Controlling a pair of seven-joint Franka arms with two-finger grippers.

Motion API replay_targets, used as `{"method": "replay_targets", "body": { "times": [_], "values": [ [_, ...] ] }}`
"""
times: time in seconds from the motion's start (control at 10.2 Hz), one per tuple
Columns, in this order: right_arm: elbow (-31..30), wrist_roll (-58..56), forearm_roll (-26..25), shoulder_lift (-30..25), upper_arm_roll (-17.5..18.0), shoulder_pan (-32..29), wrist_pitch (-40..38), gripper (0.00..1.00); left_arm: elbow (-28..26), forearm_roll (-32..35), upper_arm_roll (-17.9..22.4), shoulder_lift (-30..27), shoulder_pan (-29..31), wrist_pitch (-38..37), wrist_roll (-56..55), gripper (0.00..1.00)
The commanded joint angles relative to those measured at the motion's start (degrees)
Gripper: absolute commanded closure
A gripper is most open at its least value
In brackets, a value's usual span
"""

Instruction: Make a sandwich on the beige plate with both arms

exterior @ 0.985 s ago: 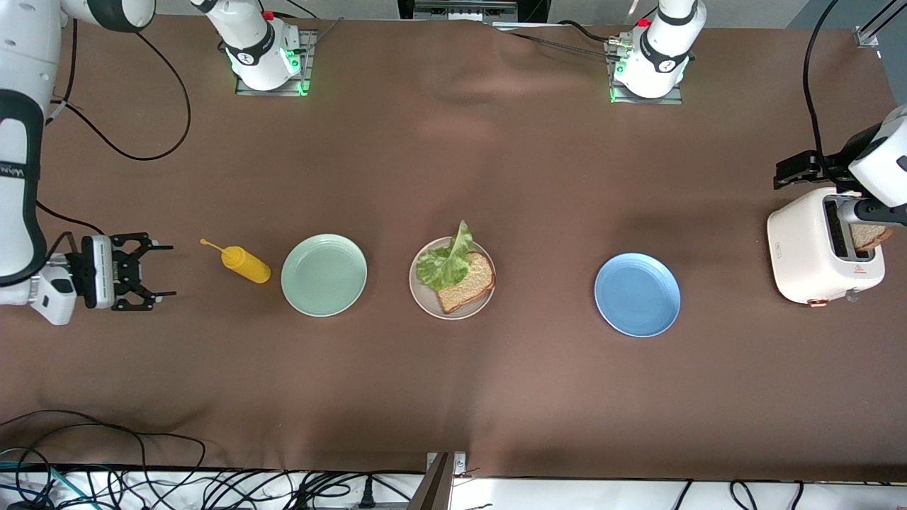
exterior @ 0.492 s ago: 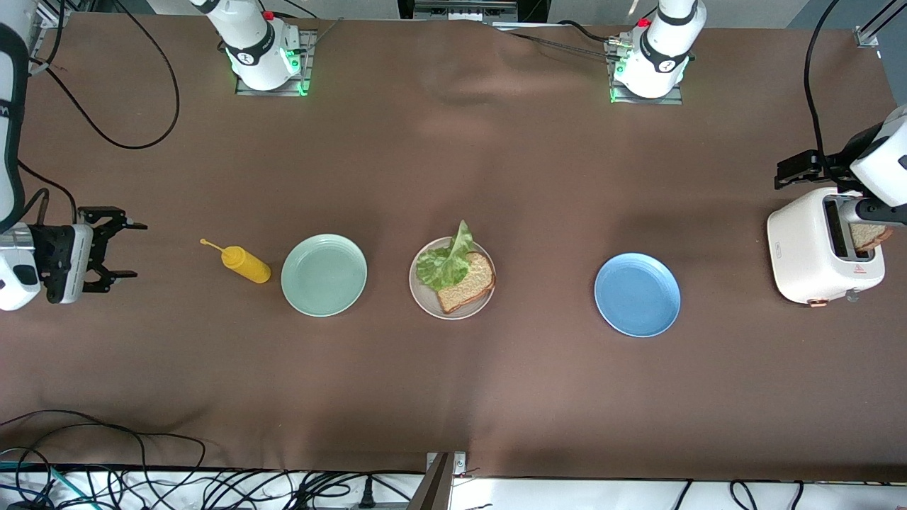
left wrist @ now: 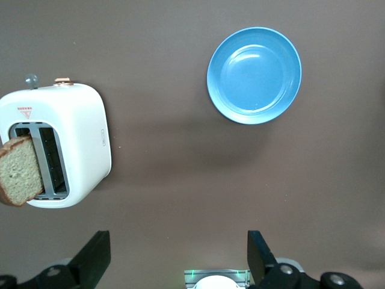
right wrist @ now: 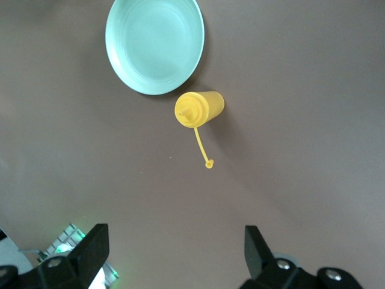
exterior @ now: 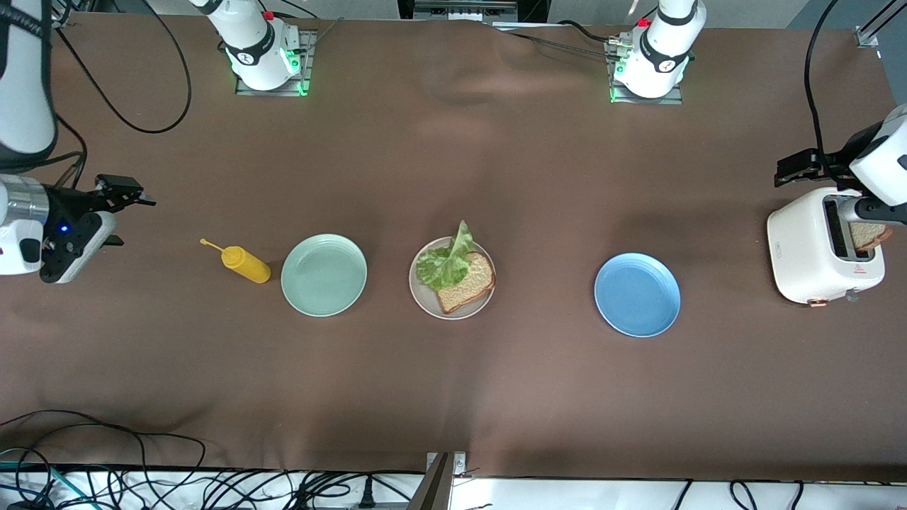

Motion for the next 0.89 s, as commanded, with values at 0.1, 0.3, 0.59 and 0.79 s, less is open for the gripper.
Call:
{"method": "replay_targets", "body": {
  "times": [0.1, 0.3, 0.59, 0.79],
  "values": [
    [-6.8, 23.8, -6.3, -6.0, 1.3, 2.6, 5.6, 0.00, 0.6, 1.3, 1.1, 0.4, 6.6, -0.6, 8.2, 0.00],
    [-12.9, 41.8, -9.4, -12.3, 1.9, 3.6, 10.2, 0.00, 0.0, 3.0, 1.1, 0.9, 12.1, 1.2, 11.6, 0.00],
    [-14.8, 45.9, -7.0, -18.9, 3.5, 2.8, 8.0, 0.00, -0.2, 5.1, 1.1, 5.6, 20.8, 6.7, 20.9, 0.00],
    [-14.4, 45.0, -5.3, -21.1, 2.5, 2.5, 7.6, 0.00, -0.2, 4.4, 1.0, 9.0, 23.7, 10.1, 26.3, 0.00]
  ]
}}
